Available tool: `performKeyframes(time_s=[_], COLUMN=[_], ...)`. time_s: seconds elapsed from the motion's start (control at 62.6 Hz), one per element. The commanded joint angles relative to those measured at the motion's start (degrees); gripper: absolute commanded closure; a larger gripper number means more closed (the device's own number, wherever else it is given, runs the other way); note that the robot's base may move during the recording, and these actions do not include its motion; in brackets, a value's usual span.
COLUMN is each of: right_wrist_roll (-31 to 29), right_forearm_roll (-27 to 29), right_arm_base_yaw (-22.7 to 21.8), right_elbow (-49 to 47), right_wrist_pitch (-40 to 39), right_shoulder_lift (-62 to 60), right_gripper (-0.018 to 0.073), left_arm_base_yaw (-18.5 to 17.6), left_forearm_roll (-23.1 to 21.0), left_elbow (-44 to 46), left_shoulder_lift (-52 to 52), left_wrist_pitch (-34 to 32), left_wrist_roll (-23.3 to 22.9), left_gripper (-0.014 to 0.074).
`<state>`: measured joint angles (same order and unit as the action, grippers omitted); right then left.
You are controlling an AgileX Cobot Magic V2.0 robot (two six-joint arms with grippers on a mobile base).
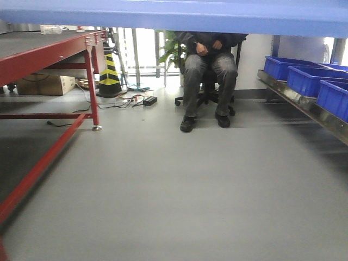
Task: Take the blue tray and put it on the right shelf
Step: 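Hold the tray raised with both grippers while driving to the shelf rack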
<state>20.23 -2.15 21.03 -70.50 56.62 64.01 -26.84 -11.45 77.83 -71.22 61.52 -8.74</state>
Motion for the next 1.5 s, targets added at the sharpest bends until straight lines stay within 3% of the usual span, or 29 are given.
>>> performKeyframes(time_s=[0.0,1.485], right_wrist_roll=[-1.3,-1.3], right_forearm_roll=[-3.3,-3.3], right_arm_base_yaw=[-0.5,-0.5], right_elbow=[-1.8,-1.8], right_wrist_pitch=[-3.3,-3.5], right_shoulder_lift=[-1.0,-0.6], right_gripper=[0.0503,0.0503], left_arm_base_yaw=[-0.2,-0.2], left_forearm_roll=[0.7,0.6], left_elbow=[1.7,1.7], left_shoulder_lift=[1.5,1.5], left_wrist_pitch=[-1.7,-1.7], left_wrist_roll=[1.3,1.3], left_gripper=[0.0645,0.0645])
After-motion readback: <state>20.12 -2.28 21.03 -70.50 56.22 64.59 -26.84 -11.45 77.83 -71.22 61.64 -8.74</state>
